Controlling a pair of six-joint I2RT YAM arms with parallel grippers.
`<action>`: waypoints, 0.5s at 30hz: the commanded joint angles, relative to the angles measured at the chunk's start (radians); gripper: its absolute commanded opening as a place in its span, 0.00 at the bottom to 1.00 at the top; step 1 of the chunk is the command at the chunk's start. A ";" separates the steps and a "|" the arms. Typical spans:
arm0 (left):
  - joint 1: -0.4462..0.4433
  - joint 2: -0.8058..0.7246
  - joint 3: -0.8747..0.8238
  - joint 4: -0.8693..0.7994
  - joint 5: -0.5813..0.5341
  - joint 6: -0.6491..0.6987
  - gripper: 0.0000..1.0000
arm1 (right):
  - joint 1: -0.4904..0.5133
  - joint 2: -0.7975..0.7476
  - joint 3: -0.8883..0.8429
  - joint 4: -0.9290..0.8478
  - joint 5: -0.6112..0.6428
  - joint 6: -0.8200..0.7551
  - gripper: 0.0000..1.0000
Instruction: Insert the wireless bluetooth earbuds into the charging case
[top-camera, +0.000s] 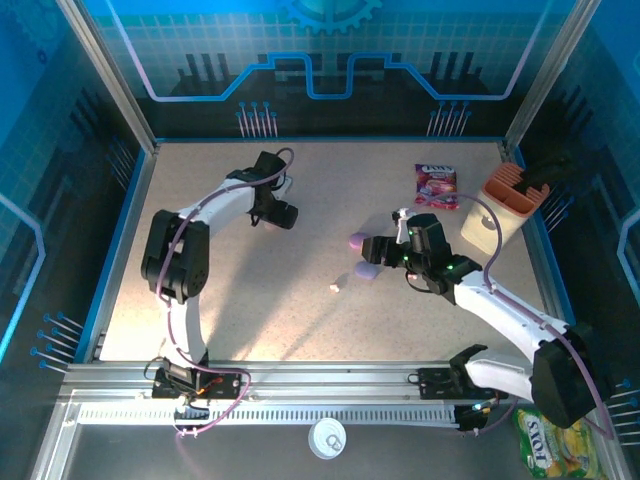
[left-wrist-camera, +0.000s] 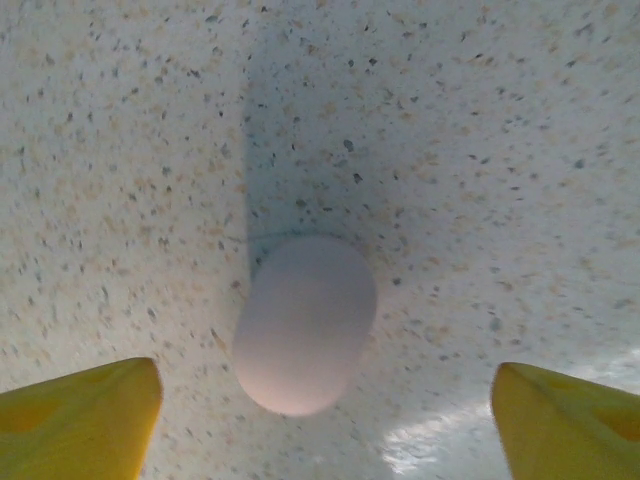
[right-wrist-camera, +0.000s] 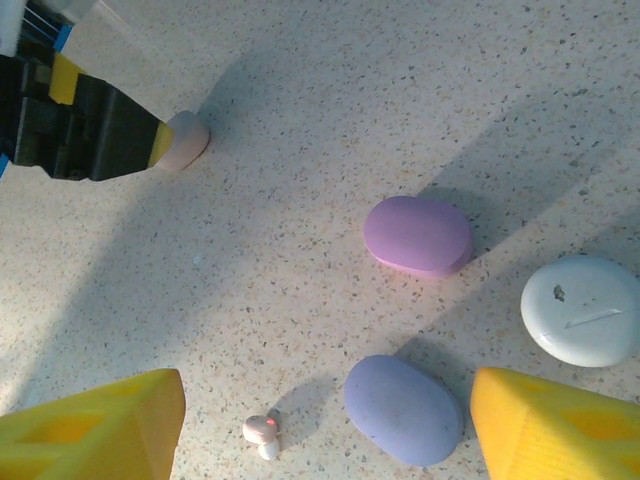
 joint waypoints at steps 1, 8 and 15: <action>0.004 0.052 0.060 -0.061 -0.060 0.116 0.82 | 0.002 -0.018 -0.002 0.015 0.037 -0.038 0.75; 0.022 0.135 0.150 -0.126 -0.045 0.161 0.75 | -0.025 -0.006 -0.001 0.016 0.035 -0.051 0.75; 0.023 0.170 0.159 -0.151 -0.087 0.181 0.70 | -0.051 0.006 -0.014 0.027 0.018 -0.041 0.75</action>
